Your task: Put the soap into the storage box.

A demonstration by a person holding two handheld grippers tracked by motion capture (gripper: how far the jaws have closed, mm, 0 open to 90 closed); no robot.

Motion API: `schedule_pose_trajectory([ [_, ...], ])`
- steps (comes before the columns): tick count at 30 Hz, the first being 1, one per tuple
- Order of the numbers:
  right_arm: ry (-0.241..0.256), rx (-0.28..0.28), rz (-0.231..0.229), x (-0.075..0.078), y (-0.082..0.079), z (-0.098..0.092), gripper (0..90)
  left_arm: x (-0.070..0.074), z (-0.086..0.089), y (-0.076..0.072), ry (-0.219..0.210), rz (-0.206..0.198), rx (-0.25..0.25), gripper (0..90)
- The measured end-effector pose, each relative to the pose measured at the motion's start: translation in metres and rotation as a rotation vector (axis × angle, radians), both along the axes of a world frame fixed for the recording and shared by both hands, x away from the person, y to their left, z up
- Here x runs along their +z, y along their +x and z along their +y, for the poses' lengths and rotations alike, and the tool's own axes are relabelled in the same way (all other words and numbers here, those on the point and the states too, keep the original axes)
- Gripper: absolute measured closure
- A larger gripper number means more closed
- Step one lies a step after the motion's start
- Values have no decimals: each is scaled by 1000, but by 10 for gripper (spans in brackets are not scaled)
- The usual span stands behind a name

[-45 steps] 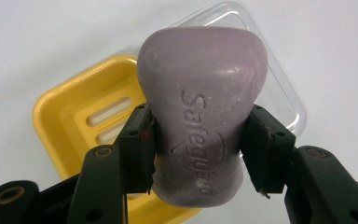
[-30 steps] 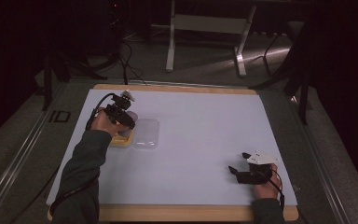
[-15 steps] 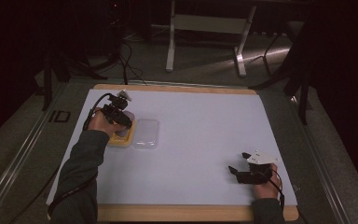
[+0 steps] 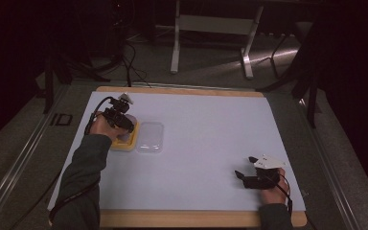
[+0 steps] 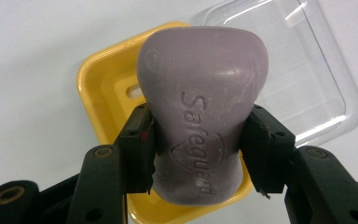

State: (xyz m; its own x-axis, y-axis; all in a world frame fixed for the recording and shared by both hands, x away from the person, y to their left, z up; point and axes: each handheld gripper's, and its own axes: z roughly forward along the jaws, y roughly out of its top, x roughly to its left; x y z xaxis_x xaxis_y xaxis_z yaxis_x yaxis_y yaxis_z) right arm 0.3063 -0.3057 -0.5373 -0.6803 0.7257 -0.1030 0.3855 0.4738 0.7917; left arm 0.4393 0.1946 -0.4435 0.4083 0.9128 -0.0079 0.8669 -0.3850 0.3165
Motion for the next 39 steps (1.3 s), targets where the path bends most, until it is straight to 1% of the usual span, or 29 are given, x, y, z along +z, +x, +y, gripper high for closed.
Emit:
schedule_pose_trajectory([
  [9, -1, 1, 0, 0, 0, 0, 191, -6, -2, 2, 11, 15, 0, 498],
  [13, -2, 1, 0, 0, 0, 0, 190, -8, -1, 2, 5, 22, 4, 497],
  [15, -3, 1, 0, 0, 0, 0, 191, -11, -1, 3, 4, 28, 14, 497],
  [25, -5, 3, -1, 0, 0, 0, 190, -23, 1, 6, 10, 59, 26, 497],
  [32, -7, 3, 0, 0, 0, 1, 190, -30, 0, 9, 34, 73, 47, 496],
  [37, -7, 3, 0, 0, 0, 1, 190, -33, 2, 10, 44, 84, 60, 492],
  [38, -7, 3, 1, 0, 0, 1, 190, -36, 4, 11, 57, 87, 77, 491],
  [39, -7, 2, 2, 0, 0, 1, 191, -37, 5, 11, 61, 88, 84, 487],
])
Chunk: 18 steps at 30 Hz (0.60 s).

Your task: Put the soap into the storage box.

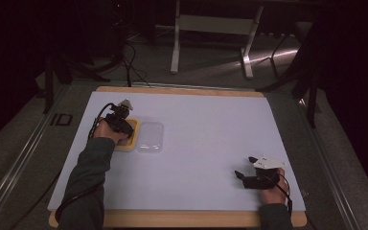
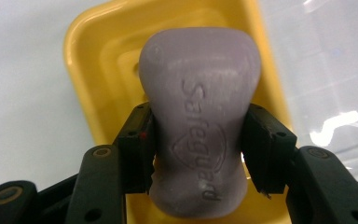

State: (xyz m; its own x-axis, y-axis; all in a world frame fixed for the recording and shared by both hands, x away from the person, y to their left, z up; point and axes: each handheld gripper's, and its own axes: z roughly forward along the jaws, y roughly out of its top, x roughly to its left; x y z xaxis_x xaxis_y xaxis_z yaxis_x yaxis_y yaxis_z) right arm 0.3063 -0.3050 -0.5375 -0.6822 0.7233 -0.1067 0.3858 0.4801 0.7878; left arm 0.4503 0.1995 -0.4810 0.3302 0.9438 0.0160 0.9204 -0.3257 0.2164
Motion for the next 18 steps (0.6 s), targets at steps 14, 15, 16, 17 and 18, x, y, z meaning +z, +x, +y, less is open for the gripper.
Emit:
schedule_pose_trajectory([
  [14, -5, 1, 0, 0, 0, 0, 191, 24, 12, -8, -67, -103, -7, 396],
  [15, -4, 1, -1, 0, 0, 0, 190, 26, 12, -8, -71, -105, -9, 388],
  [16, -5, 1, -3, 0, 0, 0, 190, 27, 12, -9, -73, -107, -13, 380],
  [17, -4, 1, -2, 0, 0, 0, 190, 28, 12, -10, -72, -112, -18, 375],
  [18, -4, 0, -1, 0, 0, 0, 191, 30, 12, -11, -72, -117, -23, 371],
])
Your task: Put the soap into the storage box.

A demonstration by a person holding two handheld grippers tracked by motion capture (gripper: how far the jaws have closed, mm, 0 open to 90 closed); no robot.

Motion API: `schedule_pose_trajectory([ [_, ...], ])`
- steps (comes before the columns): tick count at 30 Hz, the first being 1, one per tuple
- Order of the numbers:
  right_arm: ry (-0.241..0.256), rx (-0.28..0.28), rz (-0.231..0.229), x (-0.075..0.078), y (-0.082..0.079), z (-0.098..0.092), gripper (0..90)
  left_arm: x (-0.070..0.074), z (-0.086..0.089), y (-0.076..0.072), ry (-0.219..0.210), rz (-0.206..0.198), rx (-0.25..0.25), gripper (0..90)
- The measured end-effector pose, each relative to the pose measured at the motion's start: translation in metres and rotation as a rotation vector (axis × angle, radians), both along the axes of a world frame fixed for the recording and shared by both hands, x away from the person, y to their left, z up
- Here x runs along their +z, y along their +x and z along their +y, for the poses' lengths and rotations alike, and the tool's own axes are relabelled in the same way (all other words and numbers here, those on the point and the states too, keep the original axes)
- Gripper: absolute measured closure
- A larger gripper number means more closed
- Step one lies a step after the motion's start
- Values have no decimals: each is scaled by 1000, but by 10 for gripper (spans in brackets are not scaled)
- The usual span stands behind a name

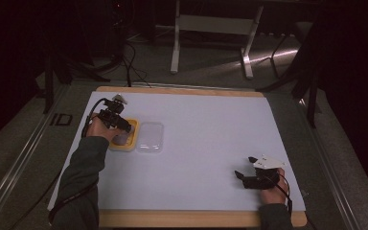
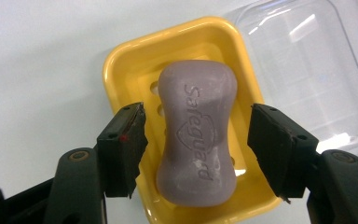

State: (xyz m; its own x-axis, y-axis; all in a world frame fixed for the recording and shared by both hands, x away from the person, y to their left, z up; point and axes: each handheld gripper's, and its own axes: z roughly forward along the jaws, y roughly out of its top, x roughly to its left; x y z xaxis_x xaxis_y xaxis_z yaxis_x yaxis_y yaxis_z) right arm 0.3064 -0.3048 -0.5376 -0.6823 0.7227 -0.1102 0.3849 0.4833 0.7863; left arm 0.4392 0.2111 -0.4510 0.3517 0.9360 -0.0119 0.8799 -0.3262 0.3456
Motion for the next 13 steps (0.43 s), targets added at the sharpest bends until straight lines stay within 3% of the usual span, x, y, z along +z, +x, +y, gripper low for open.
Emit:
schedule_pose_trajectory([
  [4, 0, 0, 1, 0, 0, 0, 191, 5, -2, -4, -7, -21, -24, 364],
  [8, -1, 0, 4, 0, 1, 0, 191, 11, -10, -13, -2, -80, -66, 349],
  [13, -1, -7, 30, -1, 3, 1, 188, 11, -18, -25, -15, -119, -124, 348],
])
